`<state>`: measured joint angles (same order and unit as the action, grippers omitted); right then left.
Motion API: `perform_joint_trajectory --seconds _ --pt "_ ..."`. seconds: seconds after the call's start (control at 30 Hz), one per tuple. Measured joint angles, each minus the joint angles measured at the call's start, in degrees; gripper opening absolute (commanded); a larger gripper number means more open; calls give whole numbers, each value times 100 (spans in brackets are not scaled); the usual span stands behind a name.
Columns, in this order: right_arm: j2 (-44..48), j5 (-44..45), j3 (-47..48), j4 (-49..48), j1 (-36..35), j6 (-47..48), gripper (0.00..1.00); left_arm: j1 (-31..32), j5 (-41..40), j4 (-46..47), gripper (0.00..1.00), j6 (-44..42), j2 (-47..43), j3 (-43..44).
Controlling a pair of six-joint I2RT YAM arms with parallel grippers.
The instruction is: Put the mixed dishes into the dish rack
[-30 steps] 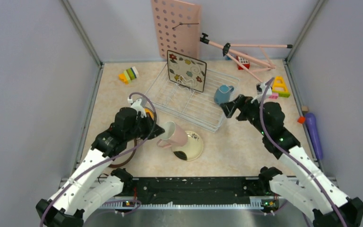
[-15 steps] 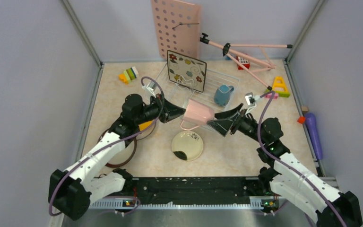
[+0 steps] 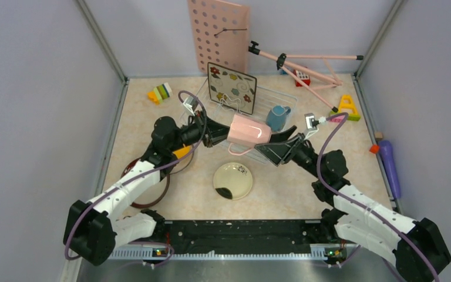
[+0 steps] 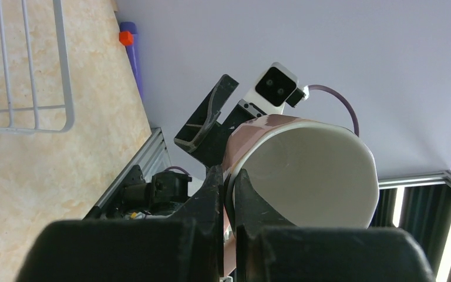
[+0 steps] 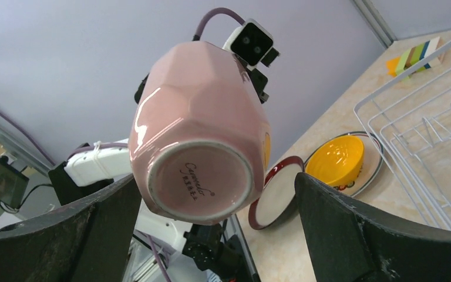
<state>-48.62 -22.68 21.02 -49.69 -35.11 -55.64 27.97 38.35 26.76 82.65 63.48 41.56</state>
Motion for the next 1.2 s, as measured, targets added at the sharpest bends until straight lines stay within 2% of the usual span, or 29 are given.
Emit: perform_joint_trajectory --seconds 0.27,0.47,0.53,0.7,0.73,0.77,0.87,0.97,1.07,1.2 --pt "-385 42 15 -470 -83 -101 99 11 140 131 0 31 243 -11" --pt "-492 63 87 -527 -142 -101 92 20 293 352 0 81 444 -46" --pt "-494 87 87 -540 -146 -107 80 22 310 374 0 94 457 -92" --pt "-529 170 90 -527 -151 -103 30 22 341 417 1 146 457 -146" --pt "-529 197 90 -516 -151 -72 22 22 334 417 8 149 457 -146" --pt "-529 216 92 -507 -151 -74 20 22 321 420 16 149 457 -149" --pt "-514 297 212 -240 -170 -50 17 20 232 417 47 57 455 -168" --pt "-474 514 354 378 -190 68 14 17 42 269 70 -227 380 -168" --pt "-387 732 514 1032 -192 208 14 -81 -352 -151 78 -448 125 -269" --pt "-308 1554 1259 2833 -197 754 13 -516 -695 -721 80 -787 -361 -431"
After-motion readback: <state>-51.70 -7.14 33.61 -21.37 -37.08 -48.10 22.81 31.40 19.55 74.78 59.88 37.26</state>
